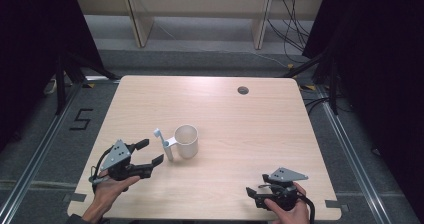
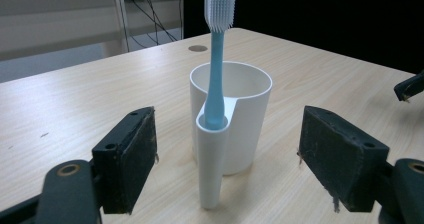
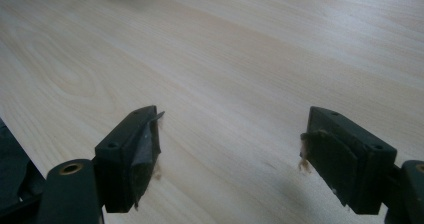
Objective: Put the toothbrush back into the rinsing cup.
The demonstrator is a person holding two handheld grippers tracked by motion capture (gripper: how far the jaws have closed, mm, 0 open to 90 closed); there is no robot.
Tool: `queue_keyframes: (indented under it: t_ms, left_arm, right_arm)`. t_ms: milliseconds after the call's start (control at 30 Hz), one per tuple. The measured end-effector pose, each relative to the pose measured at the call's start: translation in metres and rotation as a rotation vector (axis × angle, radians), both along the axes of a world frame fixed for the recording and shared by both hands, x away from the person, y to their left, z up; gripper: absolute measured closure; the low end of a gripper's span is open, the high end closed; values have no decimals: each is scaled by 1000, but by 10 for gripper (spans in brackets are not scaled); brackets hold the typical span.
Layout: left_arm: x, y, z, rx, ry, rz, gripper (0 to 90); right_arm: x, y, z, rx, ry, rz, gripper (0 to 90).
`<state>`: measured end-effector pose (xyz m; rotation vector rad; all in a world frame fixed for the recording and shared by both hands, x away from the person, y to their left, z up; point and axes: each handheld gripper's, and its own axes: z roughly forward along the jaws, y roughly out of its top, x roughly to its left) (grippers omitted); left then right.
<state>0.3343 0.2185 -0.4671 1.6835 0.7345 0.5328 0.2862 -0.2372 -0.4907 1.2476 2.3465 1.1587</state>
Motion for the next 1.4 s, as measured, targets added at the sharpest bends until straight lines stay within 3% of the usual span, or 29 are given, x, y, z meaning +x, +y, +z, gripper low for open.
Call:
queue_keyframes:
  t_ms: [167, 233, 667, 1400]
  left_arm:
    - [-6, 2, -1, -8, 12, 3, 224]
    - [-10, 2, -2, 7, 40, 5, 223]
    - [-21, -1, -4, 21, 87, -20, 206]
    - [-36, -3, -14, 41, 135, -47, 184]
  right_arm:
    - [0, 0, 0, 1, 3, -2, 230]
    - [0, 0, 0, 7, 0, -1, 230]
    - [0, 0, 0, 7, -1, -1, 231]
    - [0, 1, 0, 10, 6, 5, 229]
